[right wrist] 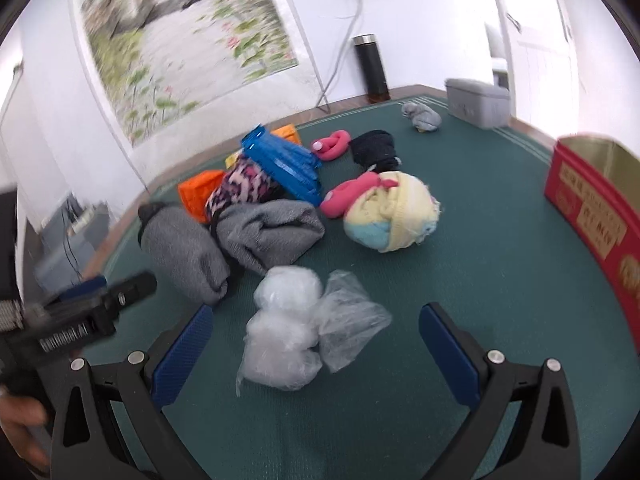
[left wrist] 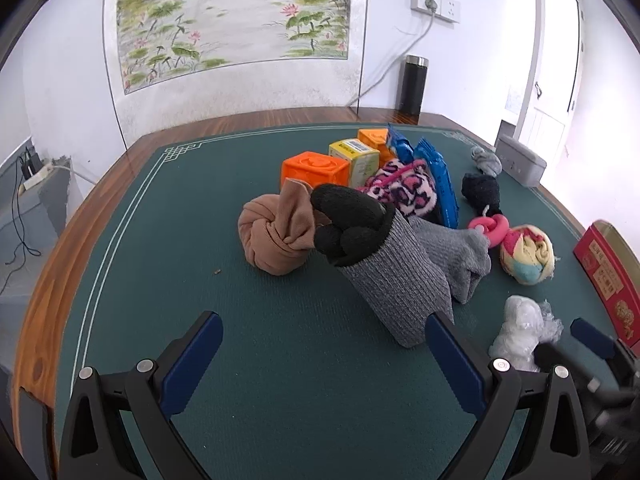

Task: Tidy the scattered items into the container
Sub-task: 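Grasp the clear bag of white fluff with the right tool while the left tool approaches the grey sock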

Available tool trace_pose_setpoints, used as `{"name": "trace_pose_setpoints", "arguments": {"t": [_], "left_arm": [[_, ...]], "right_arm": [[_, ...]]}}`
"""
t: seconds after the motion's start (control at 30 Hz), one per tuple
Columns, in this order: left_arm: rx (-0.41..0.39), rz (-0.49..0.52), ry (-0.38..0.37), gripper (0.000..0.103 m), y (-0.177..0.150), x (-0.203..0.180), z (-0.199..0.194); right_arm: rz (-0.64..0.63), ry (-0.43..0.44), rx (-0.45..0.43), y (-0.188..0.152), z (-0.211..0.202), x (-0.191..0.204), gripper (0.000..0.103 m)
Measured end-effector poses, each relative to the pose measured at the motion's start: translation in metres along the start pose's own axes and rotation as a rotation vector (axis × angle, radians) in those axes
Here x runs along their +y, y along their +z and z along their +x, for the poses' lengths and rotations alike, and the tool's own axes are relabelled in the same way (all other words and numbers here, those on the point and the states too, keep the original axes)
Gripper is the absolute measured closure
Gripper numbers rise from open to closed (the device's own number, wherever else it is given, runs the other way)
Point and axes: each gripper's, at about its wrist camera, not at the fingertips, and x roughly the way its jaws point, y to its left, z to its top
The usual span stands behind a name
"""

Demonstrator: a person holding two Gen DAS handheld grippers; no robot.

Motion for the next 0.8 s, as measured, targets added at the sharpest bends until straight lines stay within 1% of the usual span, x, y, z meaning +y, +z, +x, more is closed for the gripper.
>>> {"name": "trace_pose_setpoints", "arguments": {"t": [0.07,0.13,0.3,0.47,0.6,0.7,0.8], "left_arm": [[0.000,-0.006,0.000,0.001,0.002,0.001,-0.001],[-0.003,-0.018,-0.003,0.001,0.004,0.003,-0.001],[0.013,-0.036,0.003,0.001,0.007,0.001,0.003],[0.022,-0.007,-0.001,0.001,0.009,-0.010,0.003],[0.041,0.016,-0.021,0.001,0.013,-0.020,0.003],[0.068,0.001,-0.057,0.001,0.020,-0.024,0.006],[0.069,-0.005,-0.065,0.001,0.025,-0.029,0.010]], "right_arm": [[-0.047,-0.016,0.010,-0.001,0.003,0.009,0.000],[-0.064,-0.024,0.017,-0.002,0.004,0.012,0.000],[-0.025,-0.030,0.034,-0.003,0.008,0.003,0.000],[-0.011,-0.045,0.045,-0.003,0.011,0.004,0.000],[-0.026,-0.054,0.045,-0.003,0.011,0.008,0.000],[-0.029,-0.056,0.046,-0.002,0.012,0.009,0.000],[-0.022,-0.058,0.052,-0.001,0.014,0.009,0.000]]}}
